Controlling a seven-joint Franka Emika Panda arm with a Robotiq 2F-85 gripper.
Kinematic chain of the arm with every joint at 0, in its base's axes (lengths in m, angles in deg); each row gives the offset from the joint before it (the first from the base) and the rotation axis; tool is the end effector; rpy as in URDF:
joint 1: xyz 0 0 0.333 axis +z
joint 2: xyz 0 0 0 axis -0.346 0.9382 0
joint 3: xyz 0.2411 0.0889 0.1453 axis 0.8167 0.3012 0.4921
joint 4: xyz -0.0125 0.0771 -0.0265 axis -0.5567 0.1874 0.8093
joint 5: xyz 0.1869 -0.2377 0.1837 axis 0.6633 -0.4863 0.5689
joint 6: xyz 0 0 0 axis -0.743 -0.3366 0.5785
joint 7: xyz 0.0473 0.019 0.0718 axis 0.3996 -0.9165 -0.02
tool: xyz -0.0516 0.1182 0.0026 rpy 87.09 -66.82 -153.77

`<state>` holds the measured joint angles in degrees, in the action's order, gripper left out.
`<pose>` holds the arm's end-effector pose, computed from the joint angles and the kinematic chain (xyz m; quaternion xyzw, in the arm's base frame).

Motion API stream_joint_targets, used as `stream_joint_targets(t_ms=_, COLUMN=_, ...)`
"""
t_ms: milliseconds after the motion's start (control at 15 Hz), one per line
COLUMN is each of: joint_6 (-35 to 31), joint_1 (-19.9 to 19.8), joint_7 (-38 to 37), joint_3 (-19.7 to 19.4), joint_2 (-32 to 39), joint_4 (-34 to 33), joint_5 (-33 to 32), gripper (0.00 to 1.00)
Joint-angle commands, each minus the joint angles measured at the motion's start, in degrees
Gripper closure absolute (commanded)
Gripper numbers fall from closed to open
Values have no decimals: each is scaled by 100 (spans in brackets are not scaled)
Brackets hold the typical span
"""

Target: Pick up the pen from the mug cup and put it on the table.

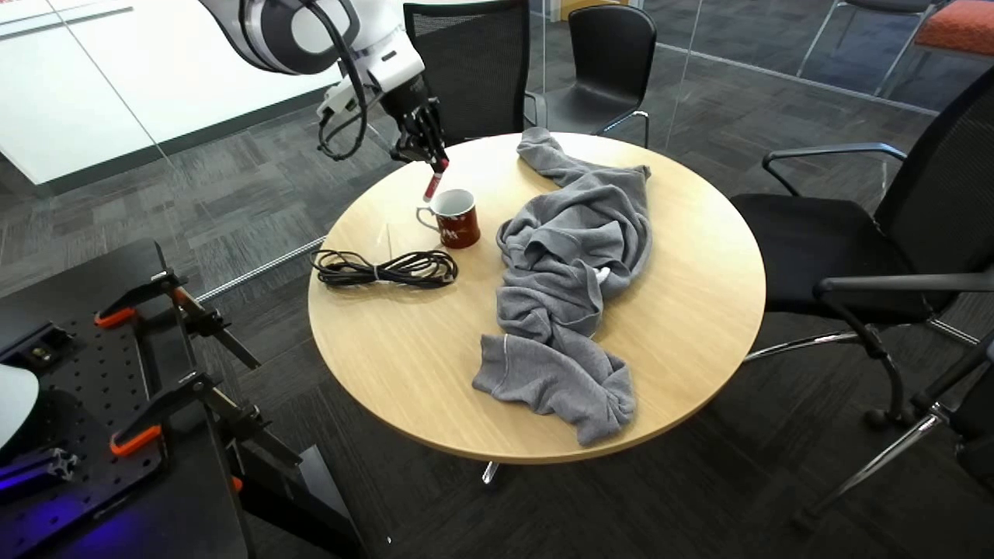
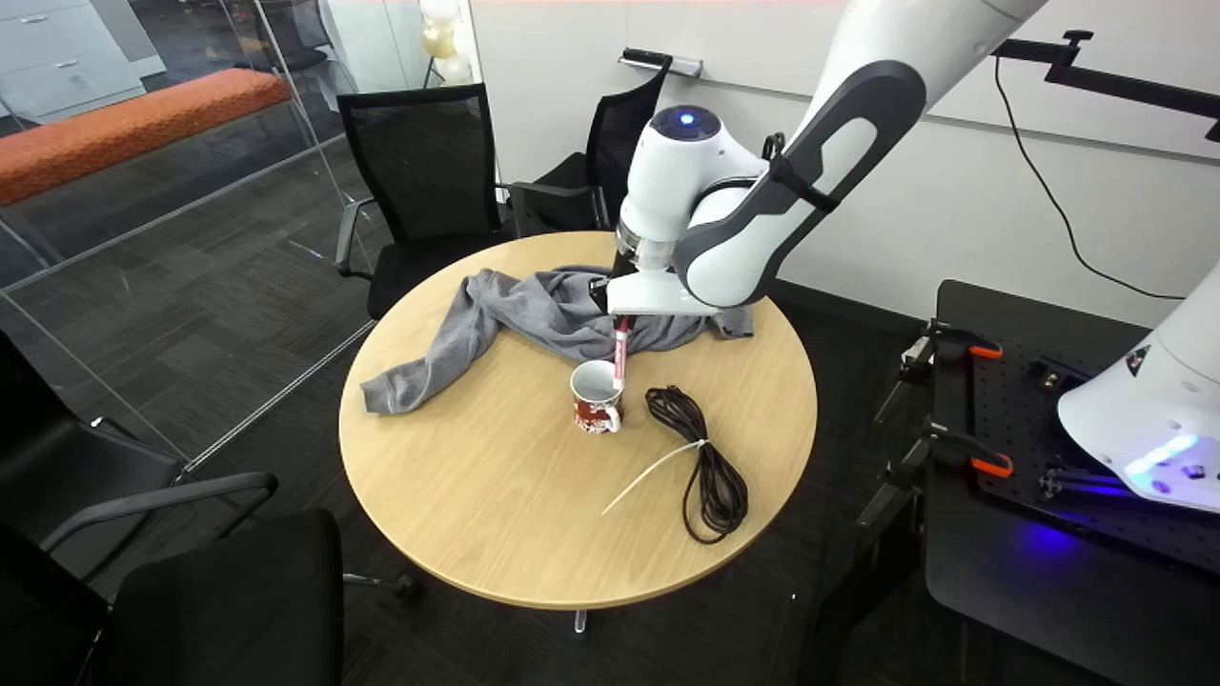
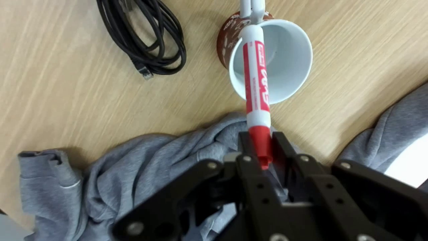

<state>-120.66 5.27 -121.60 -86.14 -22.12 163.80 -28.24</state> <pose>0.5831 0.0745 0.1472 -0.8709 0.4714 -0.1383 0.0123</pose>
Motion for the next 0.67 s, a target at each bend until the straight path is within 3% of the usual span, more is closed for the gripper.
stream_joint_targets(t_ms=0, joint_6=-123, joint_1=56, joint_7=-343, joint_3=-82, joint_2=-740, joint_4=785, joint_5=-63, gripper=95)
stream_joint_targets(t_ms=200, joint_6=9, joint_1=46, joint_7=-408, joint_3=-203, joint_2=-1004, joint_4=1030, joint_5=-293, gripper=95)
stream_joint_targets(t_ms=600, joint_6=653, joint_1=-139, joint_7=108, joint_3=-391, joint_2=-1186, joint_4=1062, joint_5=-1399, gripper=95)
